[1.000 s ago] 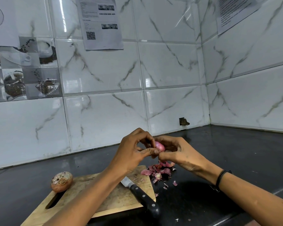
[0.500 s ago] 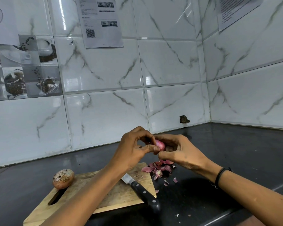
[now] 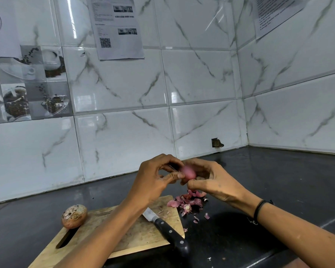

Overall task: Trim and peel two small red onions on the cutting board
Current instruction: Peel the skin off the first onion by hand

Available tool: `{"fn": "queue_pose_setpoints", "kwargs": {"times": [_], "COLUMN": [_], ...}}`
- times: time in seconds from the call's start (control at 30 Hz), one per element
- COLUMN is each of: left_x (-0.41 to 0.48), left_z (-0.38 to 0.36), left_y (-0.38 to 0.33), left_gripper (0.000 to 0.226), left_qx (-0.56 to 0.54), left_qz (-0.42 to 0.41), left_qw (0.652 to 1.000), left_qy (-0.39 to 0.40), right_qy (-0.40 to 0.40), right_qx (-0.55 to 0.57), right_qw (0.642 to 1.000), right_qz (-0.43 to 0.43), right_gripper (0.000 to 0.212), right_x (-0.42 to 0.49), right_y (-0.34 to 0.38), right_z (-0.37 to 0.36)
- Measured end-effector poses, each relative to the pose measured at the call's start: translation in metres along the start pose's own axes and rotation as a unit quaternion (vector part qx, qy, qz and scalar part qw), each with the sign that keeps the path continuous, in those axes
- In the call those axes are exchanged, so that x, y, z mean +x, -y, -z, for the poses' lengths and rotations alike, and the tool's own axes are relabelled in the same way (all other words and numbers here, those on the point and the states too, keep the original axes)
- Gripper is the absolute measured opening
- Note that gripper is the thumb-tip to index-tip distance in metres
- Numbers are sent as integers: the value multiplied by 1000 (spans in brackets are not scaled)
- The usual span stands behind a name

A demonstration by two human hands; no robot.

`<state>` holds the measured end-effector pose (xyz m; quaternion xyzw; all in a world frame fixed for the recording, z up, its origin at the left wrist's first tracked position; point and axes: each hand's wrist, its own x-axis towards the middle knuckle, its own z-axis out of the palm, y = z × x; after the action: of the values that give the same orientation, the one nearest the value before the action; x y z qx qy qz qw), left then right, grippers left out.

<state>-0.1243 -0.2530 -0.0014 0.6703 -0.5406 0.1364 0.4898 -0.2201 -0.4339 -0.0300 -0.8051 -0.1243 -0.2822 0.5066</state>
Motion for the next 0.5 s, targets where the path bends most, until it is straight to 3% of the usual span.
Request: {"fn": "queue_pose_setpoints", "kwargs": {"times": [0.27, 0.5], "left_x": [0, 1], "left_z": [-2, -6], "left_y": [2, 1], "left_gripper": [14, 15], "left_qx": [41, 128], "left_qz": [-32, -73], "left_qw": [999, 989], "left_qy": [-13, 1], "right_qy": [-6, -24], "right_qx": [-21, -110], "right_qw": [1000, 993], "right_qz": [-5, 22], "right_gripper": [44, 42], "right_x": [-1, -4], "right_y": [3, 6], "right_z": [-2, -5]}}
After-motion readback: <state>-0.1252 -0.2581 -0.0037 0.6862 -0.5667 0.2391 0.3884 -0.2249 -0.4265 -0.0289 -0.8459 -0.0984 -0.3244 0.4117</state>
